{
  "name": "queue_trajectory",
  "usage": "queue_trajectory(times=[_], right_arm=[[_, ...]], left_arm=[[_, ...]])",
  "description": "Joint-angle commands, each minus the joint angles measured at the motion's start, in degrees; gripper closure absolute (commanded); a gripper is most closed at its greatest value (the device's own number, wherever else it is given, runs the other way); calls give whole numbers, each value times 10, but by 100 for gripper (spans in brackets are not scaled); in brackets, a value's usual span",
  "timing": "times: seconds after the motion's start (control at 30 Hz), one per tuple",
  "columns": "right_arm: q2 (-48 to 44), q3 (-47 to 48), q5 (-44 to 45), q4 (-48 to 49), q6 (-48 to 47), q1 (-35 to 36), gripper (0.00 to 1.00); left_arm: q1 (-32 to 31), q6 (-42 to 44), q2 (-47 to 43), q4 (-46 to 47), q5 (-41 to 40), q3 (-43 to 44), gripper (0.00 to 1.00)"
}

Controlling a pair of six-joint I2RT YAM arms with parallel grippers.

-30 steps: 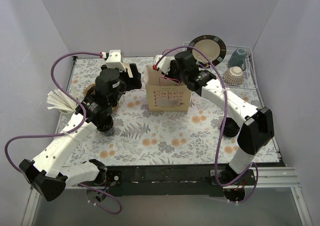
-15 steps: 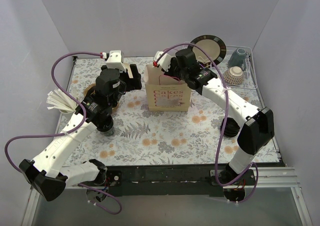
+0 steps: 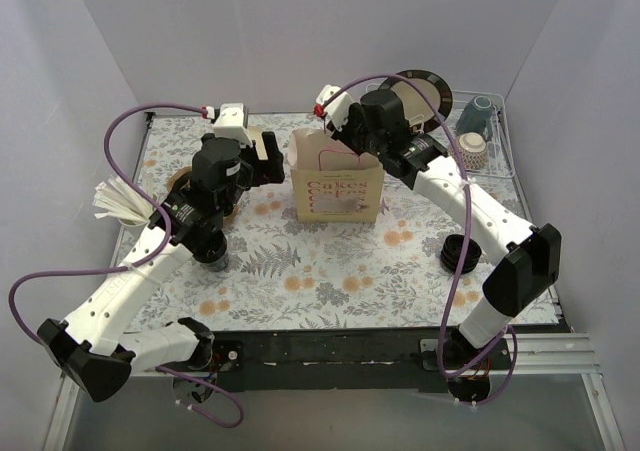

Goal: Pack the takeout coffee

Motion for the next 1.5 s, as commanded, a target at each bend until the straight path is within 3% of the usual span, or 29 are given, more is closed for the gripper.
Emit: queue_trajectory(times=[0.0, 0.23, 0.33, 0.5, 0.57, 0.7, 0.93, 1.1, 1.27, 1.47], right_arm=[[-43, 51, 30, 17, 79, -1, 73], [-81, 83, 46, -31, 215, -1, 62], [-108, 74, 58, -38, 269, -1, 54], [-139, 70, 57, -89, 346, -1, 38], [-154, 56, 31, -98, 352, -1, 2], [-190, 17, 13, -105, 370, -1, 1], [-251, -71, -69, -90, 409, -2, 1], [-277, -117, -98, -77, 412, -2, 14], [-307, -140, -80, -63, 387, -2, 15], [-310, -141, -72, -64, 376, -2, 15]], left_arm=[[3, -17, -3, -40, -13, 40, 13], [4, -4, 15, -74, -103, 88, 5], [8, -2, 33, -97, -128, 118, 6], [65, -57, 88, -236, -177, 192, 14], [97, -78, 115, -294, -188, 217, 19], [199, -104, 121, -328, -220, 242, 33], [344, -115, 120, -346, -183, 235, 31], [352, -115, 119, -335, -169, 176, 41], [377, -114, 135, -304, -109, 141, 48], [377, -128, 155, -316, -103, 145, 50]])
